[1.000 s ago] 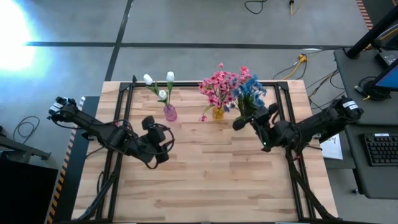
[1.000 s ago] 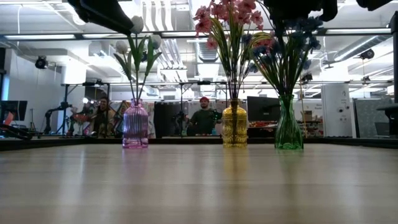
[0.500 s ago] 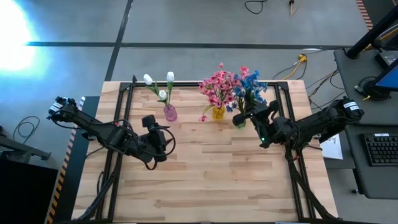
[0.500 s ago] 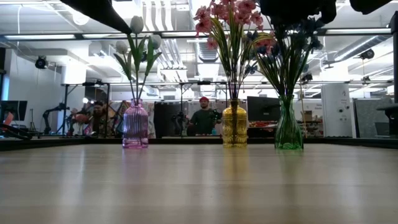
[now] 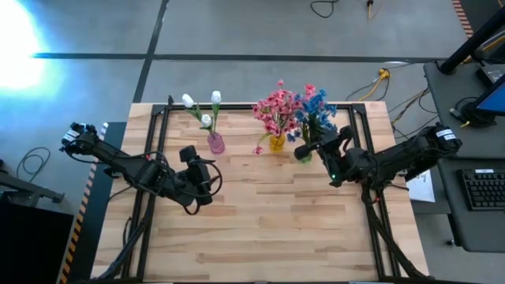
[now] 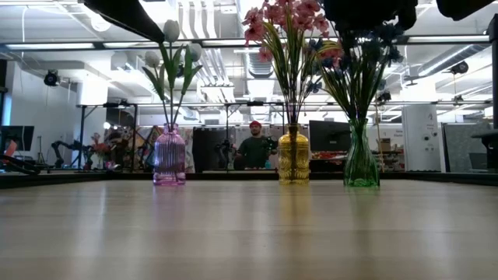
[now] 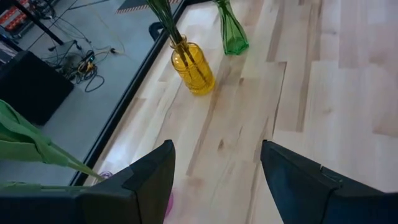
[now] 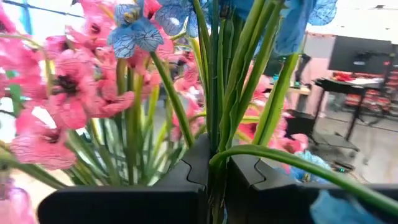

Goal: Sort flowers into vase by color
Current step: Put the blue flowers into the green vase

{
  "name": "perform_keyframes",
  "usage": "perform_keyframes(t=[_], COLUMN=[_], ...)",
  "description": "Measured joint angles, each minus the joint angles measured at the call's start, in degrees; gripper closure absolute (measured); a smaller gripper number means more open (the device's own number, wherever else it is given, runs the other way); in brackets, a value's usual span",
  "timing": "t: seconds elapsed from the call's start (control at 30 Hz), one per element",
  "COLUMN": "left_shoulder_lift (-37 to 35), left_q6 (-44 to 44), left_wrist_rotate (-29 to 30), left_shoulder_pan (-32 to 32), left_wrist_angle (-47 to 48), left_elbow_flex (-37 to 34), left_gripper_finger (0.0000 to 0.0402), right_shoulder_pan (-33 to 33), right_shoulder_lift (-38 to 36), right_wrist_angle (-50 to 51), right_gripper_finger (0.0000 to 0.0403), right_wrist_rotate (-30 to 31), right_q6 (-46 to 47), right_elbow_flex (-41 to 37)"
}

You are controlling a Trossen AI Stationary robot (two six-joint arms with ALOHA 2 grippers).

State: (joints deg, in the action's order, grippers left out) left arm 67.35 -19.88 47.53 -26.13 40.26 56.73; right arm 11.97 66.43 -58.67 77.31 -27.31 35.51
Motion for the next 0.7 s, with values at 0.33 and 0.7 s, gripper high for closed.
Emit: perform_keyframes(t=[0.33,0.7], left_shoulder_lift=[0.0,0.0], left_q6=[-0.2,-0.1], left_wrist_rotate=[0.1,0.1], left_shoulder_pan=[0.0,0.0], left_wrist_angle=[1.4,1.7], left_elbow_flex=[0.0,0.0], left_gripper_finger=[0.0180,0.0180], right_shoulder_pan=[-3.3,-3.4], right_shoulder_lift=[-0.4,-0.4], right_wrist_angle=[-0.4,-0.4], right_gripper_finger=[0.0385,0.0385], right_wrist_rotate=[-2.8,-3.0], right_q6=[5.6,0.3], right_elbow_flex=[-3.3,-2.0])
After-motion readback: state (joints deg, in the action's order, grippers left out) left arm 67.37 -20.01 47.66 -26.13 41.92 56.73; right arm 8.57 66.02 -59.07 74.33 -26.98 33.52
